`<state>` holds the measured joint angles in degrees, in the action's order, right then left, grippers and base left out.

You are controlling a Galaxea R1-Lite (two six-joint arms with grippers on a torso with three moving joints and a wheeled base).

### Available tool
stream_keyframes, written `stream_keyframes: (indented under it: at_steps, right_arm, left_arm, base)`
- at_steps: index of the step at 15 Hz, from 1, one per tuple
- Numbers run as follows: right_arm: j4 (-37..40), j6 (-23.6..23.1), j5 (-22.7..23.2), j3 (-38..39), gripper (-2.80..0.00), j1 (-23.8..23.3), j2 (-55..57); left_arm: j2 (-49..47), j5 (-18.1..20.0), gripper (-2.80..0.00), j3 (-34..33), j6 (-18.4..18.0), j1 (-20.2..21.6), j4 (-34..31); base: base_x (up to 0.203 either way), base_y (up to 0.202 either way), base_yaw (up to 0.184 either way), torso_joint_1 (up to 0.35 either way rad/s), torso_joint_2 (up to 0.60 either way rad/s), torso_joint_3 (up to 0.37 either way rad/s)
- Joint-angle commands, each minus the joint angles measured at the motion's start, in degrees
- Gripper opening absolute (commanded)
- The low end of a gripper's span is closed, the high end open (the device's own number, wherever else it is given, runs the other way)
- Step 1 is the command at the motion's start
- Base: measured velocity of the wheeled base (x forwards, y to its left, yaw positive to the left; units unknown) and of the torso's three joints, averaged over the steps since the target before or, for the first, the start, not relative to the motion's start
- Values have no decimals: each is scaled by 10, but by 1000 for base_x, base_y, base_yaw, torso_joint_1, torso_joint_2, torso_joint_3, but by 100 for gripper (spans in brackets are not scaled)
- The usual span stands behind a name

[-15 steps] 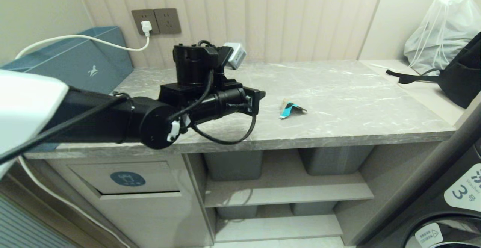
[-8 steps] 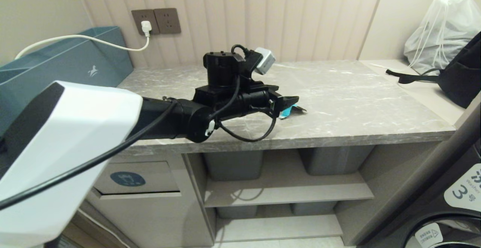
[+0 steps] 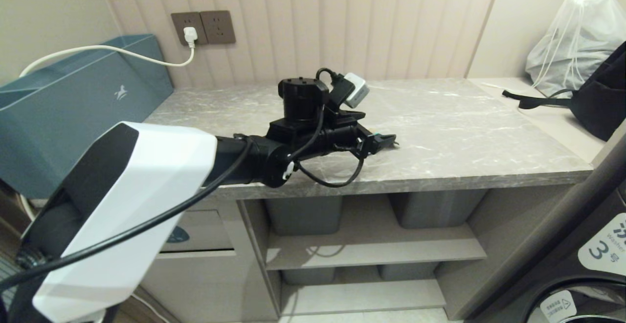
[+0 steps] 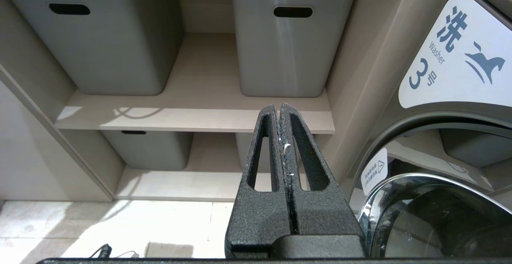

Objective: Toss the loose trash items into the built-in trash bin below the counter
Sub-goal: Pick up the garbage

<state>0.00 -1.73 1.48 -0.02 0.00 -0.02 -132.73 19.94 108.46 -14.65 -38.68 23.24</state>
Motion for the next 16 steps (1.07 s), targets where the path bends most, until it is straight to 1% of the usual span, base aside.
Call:
stream_keyframes:
  at_steps: [1,2,5,8,9,11,14,16]
  right_arm:
    - [0,0,0,0,-280,0,-1]
    - [0,0,0,0,-280,0,-1]
    - [0,0,0,0,-280,0,-1]
    - [0,0,0,0,-280,0,-1]
    - [0,0,1,0,-280,0,-1]
    - [0,0,0,0,-280,0,-1]
    - [0,0,0,0,-280,0,-1]
    - [0,0,0,0,-280,0,-1]
  left_arm:
    - [-12,-21,0,12,-1,-7,1]
    - [-17,-37,0,16,-4,-12,1]
    - [-17,-61,0,16,-19,-13,-3]
    - [-17,-122,0,16,-75,-14,-30]
    - [-17,-127,0,16,-86,-14,-34]
    - [-19,-128,0,16,-91,-14,-36]
    - [-21,-167,0,17,-92,-16,-36]
    - [-22,-185,0,18,-92,-17,-36]
  base:
    - [0,0,0,0,0,0]
    - [0,0,0,0,0,0]
    - [0,0,0,0,0,0]
    - [0,0,0,0,0,0]
    - [0,0,0,0,0,0]
    - [0,0,0,0,0,0]
    - [0,0,0,0,0,0]
    - [0,0,0,0,0,0]
